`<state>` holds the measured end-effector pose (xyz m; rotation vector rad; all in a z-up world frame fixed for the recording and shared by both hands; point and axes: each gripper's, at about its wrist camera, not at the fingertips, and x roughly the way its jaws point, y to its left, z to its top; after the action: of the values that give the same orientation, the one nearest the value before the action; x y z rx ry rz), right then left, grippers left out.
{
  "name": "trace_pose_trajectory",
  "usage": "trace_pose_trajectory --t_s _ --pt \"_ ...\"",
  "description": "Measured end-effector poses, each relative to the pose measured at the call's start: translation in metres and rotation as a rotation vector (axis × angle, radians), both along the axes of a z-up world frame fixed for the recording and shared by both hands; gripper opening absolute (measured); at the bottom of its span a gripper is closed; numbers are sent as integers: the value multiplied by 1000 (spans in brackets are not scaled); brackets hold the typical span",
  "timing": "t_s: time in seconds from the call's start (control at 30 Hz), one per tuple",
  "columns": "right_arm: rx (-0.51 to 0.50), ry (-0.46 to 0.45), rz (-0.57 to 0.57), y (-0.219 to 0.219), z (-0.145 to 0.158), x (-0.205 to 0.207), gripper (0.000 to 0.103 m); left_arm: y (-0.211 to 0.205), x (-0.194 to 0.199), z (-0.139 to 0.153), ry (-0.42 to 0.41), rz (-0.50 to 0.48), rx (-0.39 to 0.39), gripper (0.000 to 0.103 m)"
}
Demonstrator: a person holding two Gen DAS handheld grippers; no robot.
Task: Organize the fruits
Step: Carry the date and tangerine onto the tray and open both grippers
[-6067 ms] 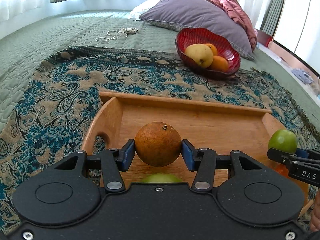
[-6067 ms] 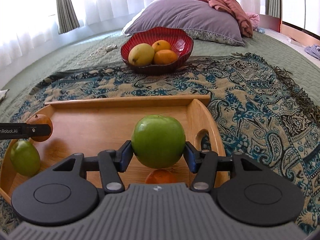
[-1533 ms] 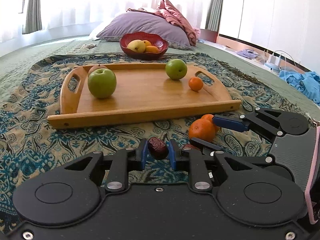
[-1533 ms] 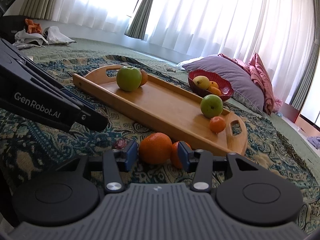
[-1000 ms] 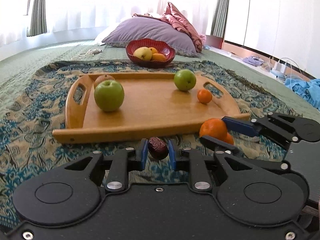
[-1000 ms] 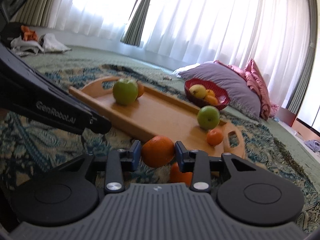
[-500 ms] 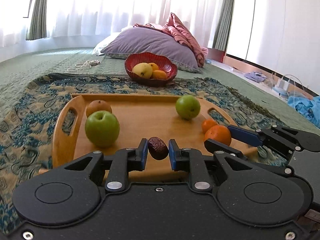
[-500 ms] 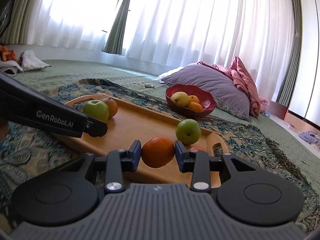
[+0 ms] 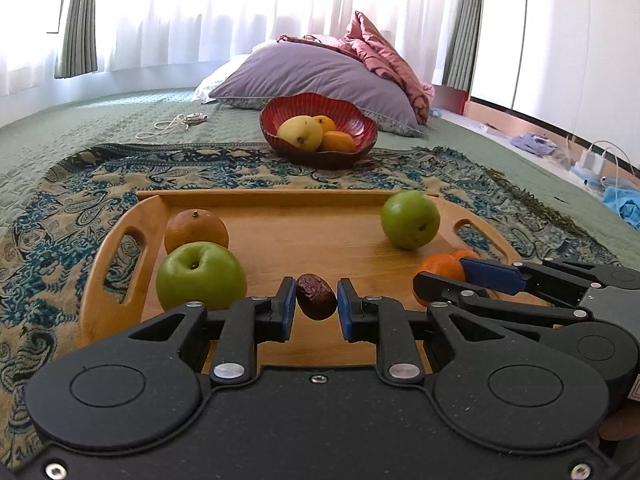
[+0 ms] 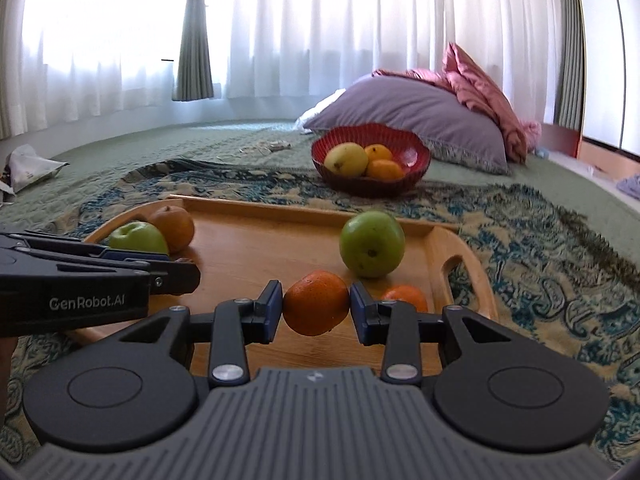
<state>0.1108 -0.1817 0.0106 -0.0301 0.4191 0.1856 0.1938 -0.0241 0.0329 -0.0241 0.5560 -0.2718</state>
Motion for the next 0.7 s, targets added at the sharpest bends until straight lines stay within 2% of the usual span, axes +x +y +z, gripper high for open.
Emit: trace_pose_trajectory --t_s 0.23,0.7 --pt "39 42 -7 -2 -8 14 42 -7 13 -10 20 8 27 21" --pt "93 43 -19 -7 -9 18 42 -12 21 -19 36 9 46 21"
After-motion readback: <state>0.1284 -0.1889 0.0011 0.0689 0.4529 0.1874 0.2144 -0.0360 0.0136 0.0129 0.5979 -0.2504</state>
